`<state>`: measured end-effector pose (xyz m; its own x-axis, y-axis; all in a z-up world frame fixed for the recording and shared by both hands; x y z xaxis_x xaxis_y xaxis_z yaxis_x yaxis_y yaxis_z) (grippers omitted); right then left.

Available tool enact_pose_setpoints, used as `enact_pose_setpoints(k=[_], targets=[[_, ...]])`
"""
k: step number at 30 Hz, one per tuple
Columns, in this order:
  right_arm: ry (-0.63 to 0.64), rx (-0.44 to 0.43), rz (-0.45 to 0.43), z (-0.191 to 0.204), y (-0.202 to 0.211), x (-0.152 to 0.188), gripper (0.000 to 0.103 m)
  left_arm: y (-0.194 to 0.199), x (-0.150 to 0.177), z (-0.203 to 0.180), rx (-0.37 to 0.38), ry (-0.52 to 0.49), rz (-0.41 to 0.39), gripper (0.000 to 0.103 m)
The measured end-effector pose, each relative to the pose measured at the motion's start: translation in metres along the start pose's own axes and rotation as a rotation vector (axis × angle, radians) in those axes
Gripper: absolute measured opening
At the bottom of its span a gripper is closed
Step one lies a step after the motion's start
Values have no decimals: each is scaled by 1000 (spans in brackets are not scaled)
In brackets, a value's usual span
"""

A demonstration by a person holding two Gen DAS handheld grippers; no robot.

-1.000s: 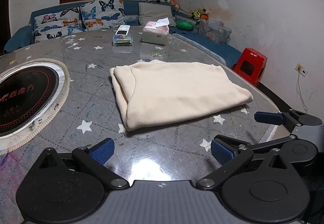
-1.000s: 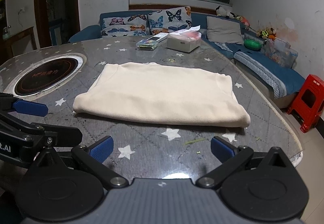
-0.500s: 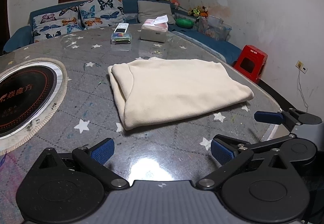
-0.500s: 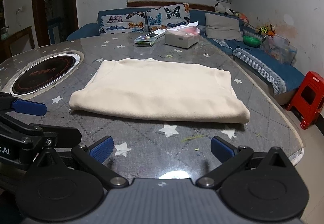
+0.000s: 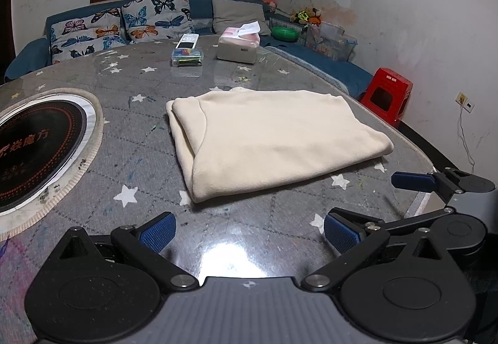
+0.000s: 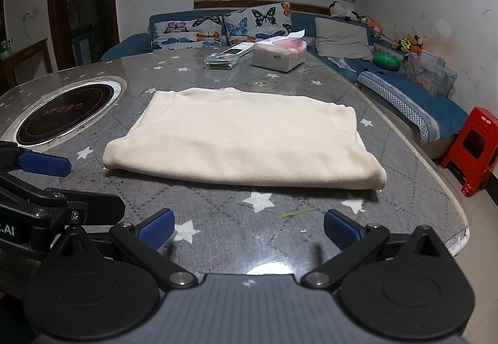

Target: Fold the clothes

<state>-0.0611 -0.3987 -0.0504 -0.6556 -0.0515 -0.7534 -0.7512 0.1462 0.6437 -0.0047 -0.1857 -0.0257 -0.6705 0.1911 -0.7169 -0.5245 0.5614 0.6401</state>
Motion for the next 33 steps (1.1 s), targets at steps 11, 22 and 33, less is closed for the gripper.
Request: enact_pose_setpoints(k=[11,22,33], targets=[[3,1,8,1,-4,-2,103,-2,-2,2,-1,-1,2,103],[5,3,12,1,-9,-3,103,-4,-4,3,1,1,6,103],[6,3,10,1,-9,-4,103,-4,-5,2,-2,-9,4,103]])
Point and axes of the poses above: each gripper's, at about its wrist camera, not at the fingertips, and y roughly against the way its jaws point, z to its left, x to its underside, the point moved 5 cm from there along -y, roughly the way its jaws point, and after that the axes turned 10 degrees about x, right-handed, at the moved point
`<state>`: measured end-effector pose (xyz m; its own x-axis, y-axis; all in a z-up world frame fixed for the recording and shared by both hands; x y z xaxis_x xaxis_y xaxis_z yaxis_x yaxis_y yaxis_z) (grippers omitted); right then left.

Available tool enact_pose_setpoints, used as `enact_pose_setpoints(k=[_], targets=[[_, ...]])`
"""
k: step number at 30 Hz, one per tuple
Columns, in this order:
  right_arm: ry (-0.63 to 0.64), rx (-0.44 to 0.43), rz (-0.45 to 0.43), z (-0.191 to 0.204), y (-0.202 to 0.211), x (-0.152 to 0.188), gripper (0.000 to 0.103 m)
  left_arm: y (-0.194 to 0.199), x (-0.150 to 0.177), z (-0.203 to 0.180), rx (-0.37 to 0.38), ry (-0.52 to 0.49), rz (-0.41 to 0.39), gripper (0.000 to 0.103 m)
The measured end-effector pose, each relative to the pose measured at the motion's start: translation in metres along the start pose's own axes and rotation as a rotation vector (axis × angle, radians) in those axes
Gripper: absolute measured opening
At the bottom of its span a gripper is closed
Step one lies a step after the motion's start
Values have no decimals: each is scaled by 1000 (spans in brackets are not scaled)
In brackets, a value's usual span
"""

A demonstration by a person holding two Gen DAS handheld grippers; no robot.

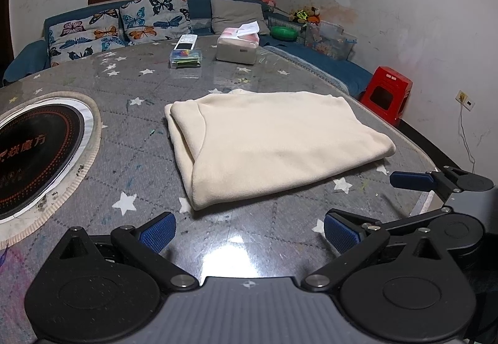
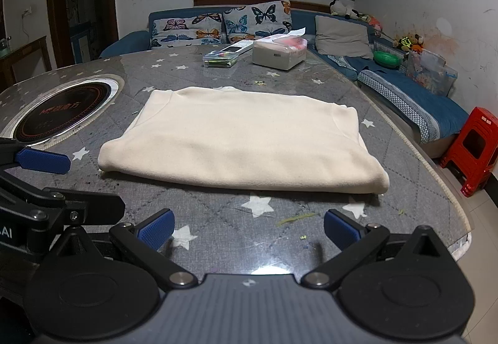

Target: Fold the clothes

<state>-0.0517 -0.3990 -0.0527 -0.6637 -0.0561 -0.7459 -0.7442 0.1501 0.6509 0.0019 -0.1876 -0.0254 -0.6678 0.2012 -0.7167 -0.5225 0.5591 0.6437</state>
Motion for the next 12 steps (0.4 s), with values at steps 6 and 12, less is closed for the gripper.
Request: enact_pose_setpoints(k=[6,12], targets=[[4,0,-4,0,-2,-3,103,-1,-3,3,-6,0,-5,103],[8,0,-10,2,-5,-9,103,-2,-9,6,-20,0,-18,103]])
Point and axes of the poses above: each gripper's, at about its wrist camera, not at the fingertips, and y roughly against the way its jaws point, z to its left, x to its underside, the point moved 5 cm from there along -y, roughly the way its jaws point, and after that the axes turned 10 degrees about x, right-handed, at the moved point
